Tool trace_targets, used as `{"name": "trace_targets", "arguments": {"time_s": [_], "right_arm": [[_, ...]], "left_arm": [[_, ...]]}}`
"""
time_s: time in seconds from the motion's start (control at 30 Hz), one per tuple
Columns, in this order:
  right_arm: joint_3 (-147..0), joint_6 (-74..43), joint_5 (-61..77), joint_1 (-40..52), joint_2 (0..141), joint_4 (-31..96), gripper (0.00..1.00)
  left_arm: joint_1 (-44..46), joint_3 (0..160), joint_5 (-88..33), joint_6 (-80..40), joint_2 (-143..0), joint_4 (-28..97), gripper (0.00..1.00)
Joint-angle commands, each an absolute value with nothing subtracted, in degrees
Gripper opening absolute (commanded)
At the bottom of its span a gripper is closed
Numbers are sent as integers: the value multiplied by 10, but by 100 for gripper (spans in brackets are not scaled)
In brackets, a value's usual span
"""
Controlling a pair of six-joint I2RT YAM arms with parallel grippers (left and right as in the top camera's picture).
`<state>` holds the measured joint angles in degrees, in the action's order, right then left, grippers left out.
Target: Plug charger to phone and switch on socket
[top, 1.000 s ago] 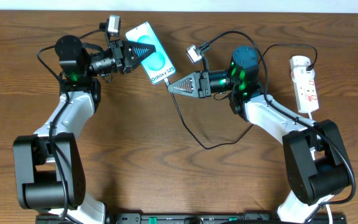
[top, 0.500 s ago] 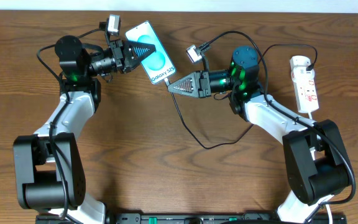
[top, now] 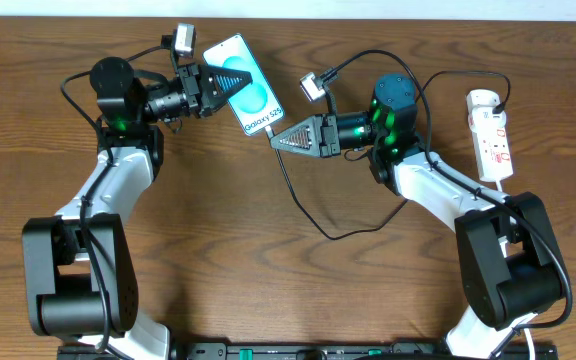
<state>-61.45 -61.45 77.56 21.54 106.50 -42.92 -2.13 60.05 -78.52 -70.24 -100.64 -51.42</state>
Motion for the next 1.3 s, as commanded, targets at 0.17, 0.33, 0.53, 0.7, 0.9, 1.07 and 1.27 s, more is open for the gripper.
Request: {"name": "trace_targets", "arguments": {"time_s": [0.17, 0.33, 0.53, 0.7, 0.9, 1.07, 1.27], "right_arm": [[-620, -619, 753, 211, 1068, -433, 1], [-620, -619, 754, 211, 1068, -435, 1], [-620, -622, 755, 211, 1068, -435, 1], [-620, -622, 765, 211, 1068, -435, 1], [-620, -622, 769, 210, 1068, -441, 1], [-620, -621, 773, 210, 1068, -446, 1], [-620, -621, 778, 210, 1068, -446, 1]], "left_arm": [[-11, 618, -805, -699, -1001, -520, 7], [-11, 618, -806, -699, -1001, -520, 7], [-11, 618, -808, -699, -1001, -530, 7], [-11, 618, -808, -702, -1001, -544, 7], [-11, 618, -813, -704, -1001, -544, 7], [-11, 618, -829, -704, -1001, -544, 7], [-11, 618, -834, -704, -1001, -543, 8]]}}
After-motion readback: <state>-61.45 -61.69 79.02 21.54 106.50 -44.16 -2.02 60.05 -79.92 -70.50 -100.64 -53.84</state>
